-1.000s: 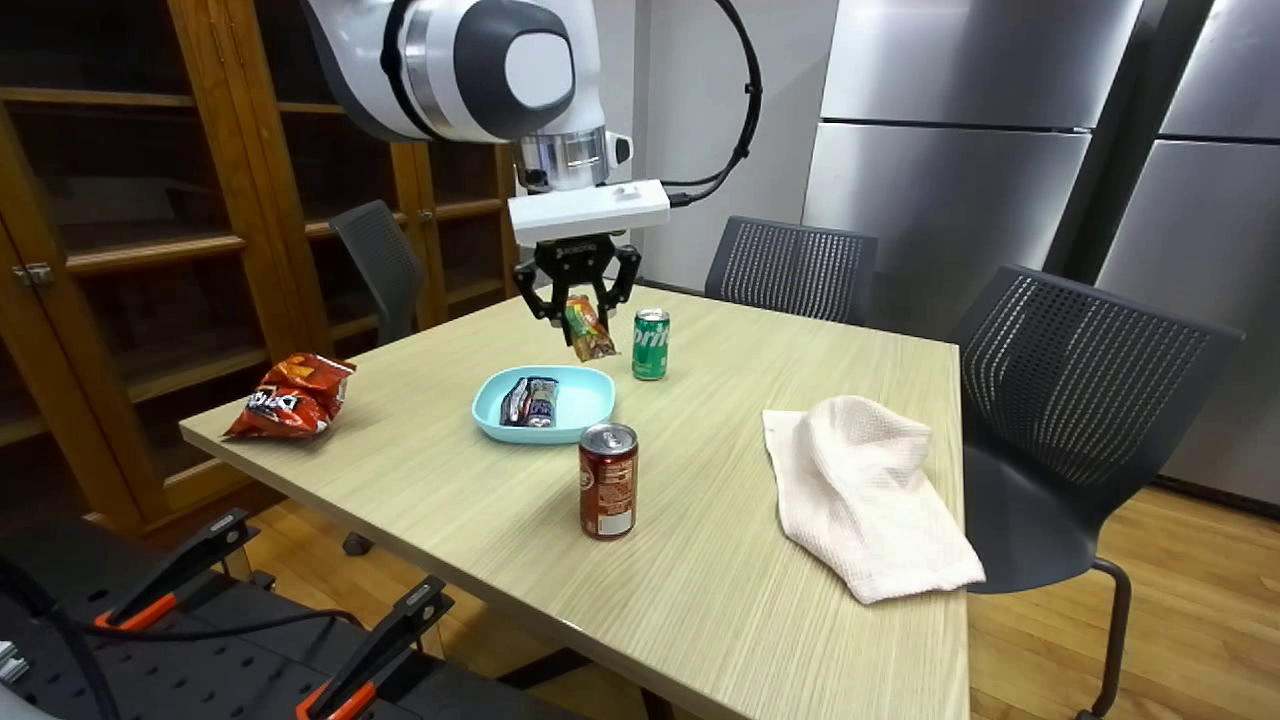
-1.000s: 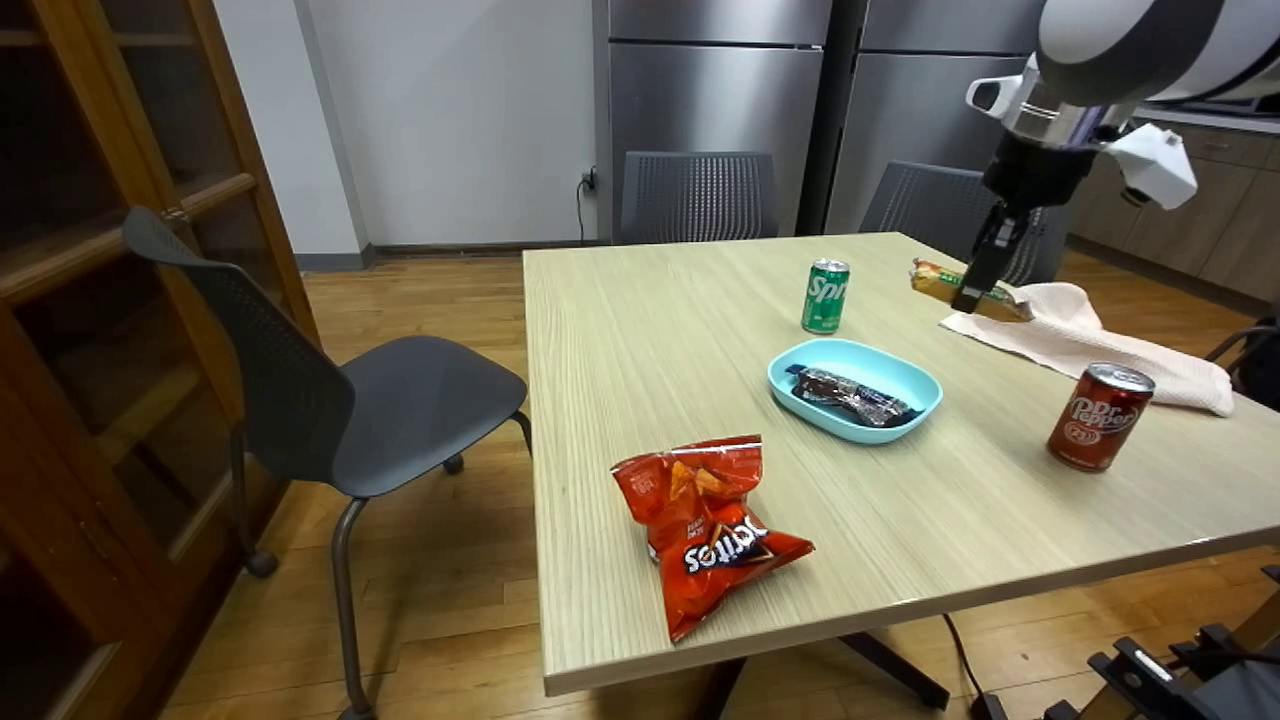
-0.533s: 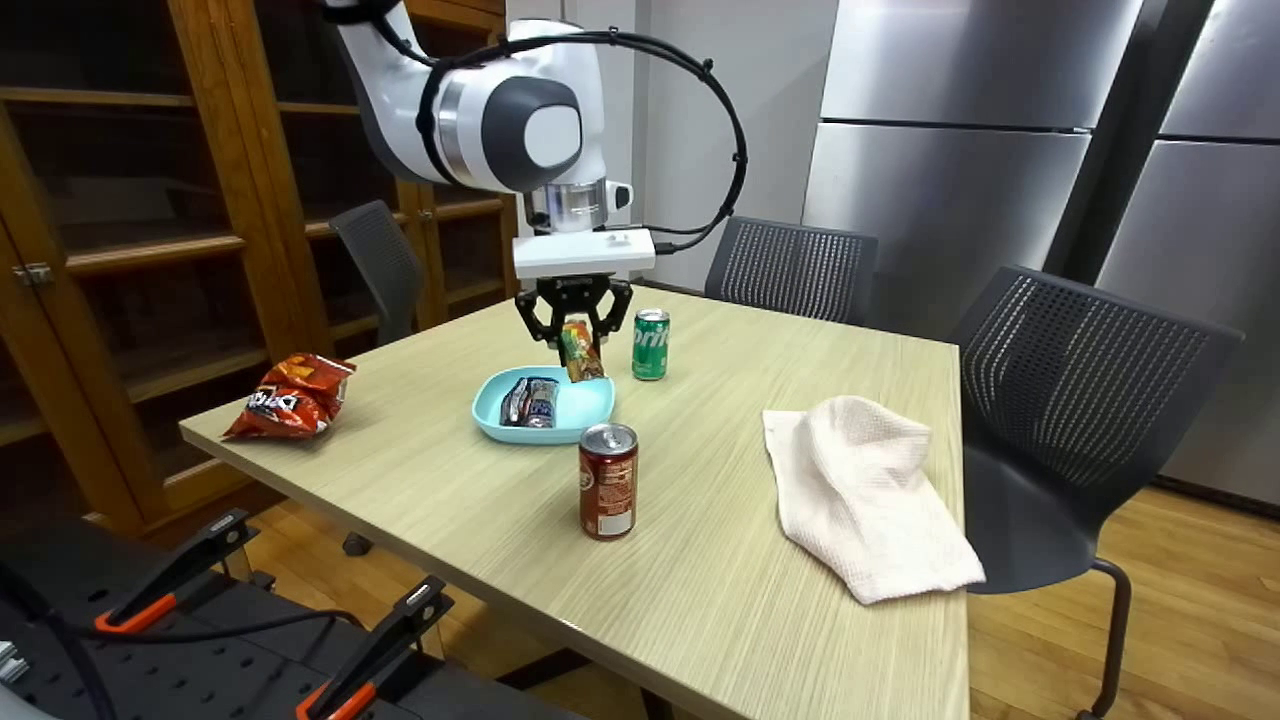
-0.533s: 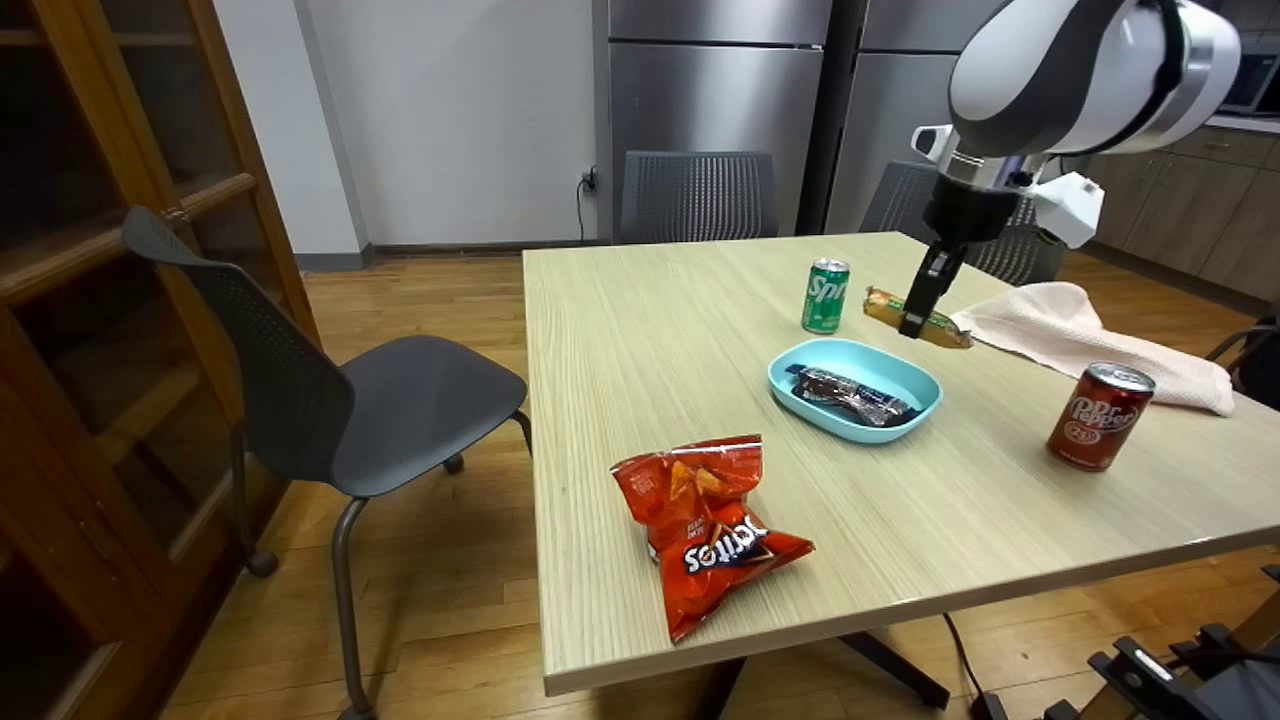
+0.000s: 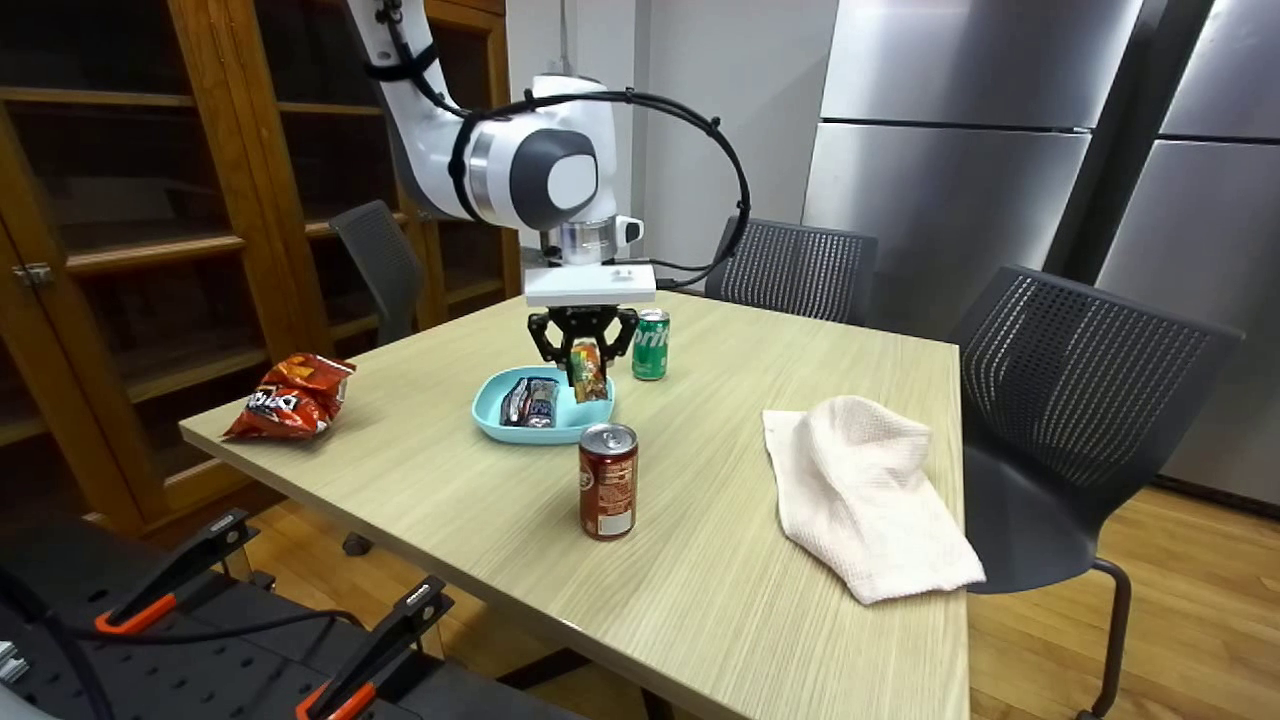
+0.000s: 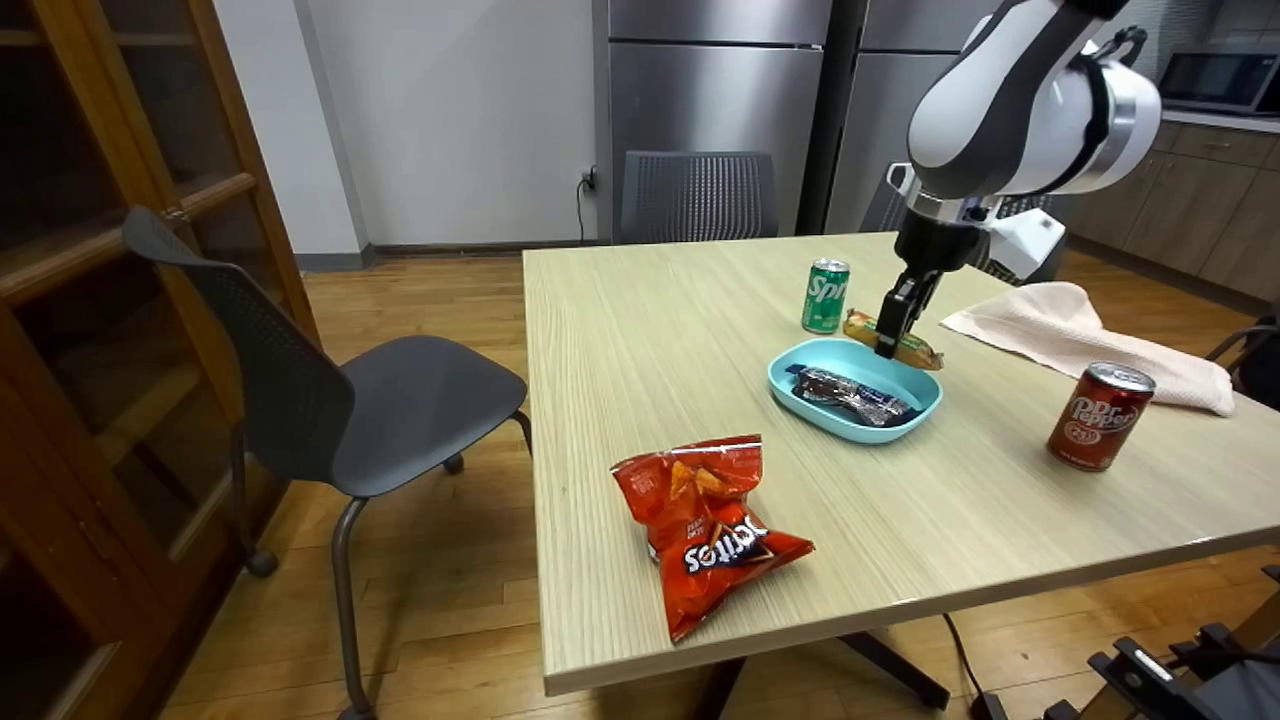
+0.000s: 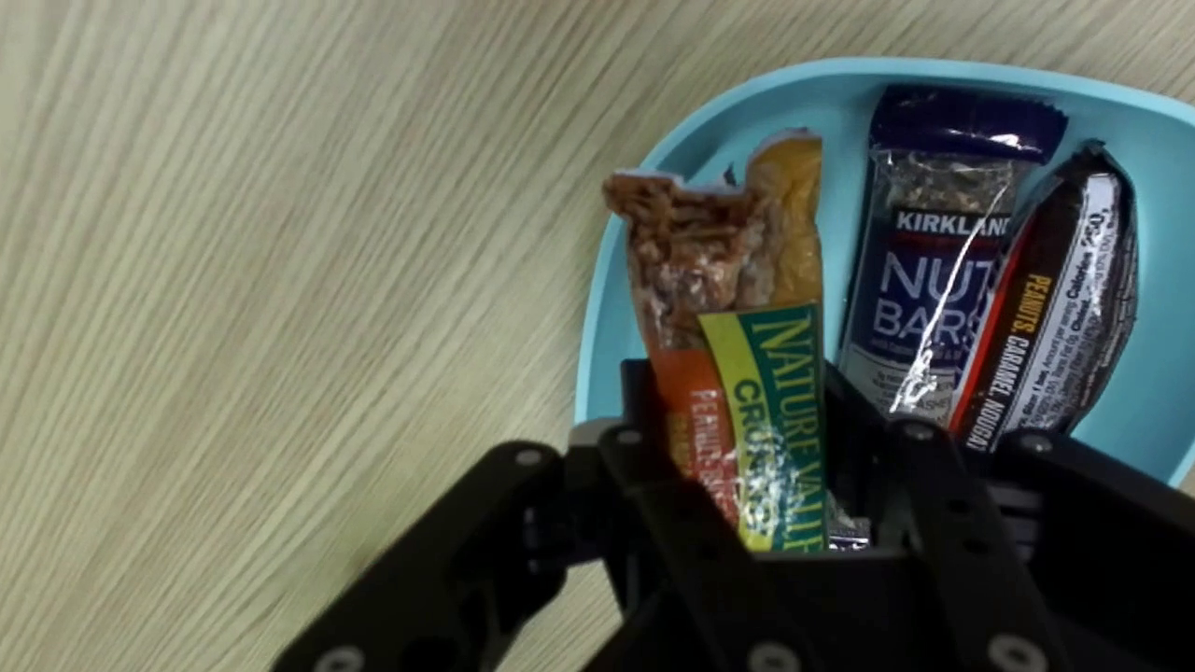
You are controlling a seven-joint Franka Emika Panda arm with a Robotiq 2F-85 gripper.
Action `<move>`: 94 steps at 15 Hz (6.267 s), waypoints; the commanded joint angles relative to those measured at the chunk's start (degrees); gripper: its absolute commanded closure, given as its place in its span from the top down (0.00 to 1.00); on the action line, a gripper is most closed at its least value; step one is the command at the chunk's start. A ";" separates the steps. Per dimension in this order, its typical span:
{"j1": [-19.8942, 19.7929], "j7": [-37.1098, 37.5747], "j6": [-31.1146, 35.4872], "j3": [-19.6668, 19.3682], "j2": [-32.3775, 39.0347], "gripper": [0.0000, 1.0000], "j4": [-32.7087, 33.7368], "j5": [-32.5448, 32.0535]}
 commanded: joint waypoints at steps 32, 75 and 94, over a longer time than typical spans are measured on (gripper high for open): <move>-14.33 0.31 -0.06 -4.76 -11.40 1.00 -7.45 -0.90; -11.36 19.17 2.80 -15.88 9.69 1.00 8.12 -14.31; -9.87 18.47 2.81 -16.12 9.23 1.00 5.59 -17.52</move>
